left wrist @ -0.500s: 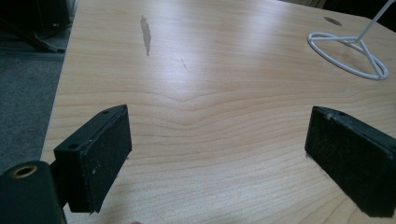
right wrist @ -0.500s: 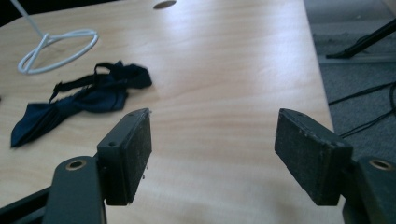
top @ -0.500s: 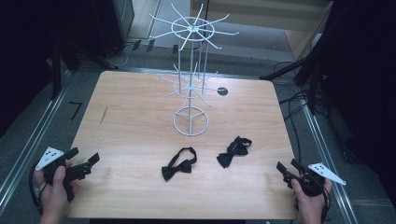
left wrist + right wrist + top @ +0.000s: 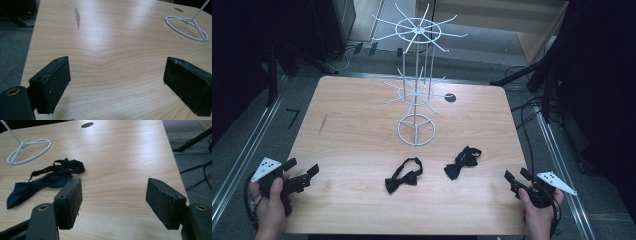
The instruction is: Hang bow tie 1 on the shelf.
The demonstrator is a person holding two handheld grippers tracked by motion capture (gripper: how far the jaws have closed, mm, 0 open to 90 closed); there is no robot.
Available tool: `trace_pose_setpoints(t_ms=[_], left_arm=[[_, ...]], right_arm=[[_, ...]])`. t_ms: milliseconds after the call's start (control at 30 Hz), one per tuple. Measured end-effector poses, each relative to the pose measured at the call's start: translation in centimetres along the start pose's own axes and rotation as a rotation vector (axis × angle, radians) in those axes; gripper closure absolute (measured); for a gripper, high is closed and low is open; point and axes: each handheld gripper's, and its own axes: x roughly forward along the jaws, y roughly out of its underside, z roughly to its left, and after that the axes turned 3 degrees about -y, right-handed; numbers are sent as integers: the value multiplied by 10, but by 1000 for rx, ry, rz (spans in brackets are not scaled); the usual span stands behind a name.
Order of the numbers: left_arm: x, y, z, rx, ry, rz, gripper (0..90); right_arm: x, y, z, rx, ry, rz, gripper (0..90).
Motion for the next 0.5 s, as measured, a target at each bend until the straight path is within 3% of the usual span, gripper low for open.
trace_pose_setpoints(t_ms=[267,300,400,500], left_arm=[[1,0,0,4,2,3,77],[1,0,0,6,2,4,77],[1,0,0,7,2,4,77],[1,-1,0,10,4,8,77]], right_arm=[[11,-6,19,-42,-3,4,311],[12,-7,21,-39,-2,2,313],[14,-10,24,29,-9,-25,319],[16,-11,30,21,2,-29,323]])
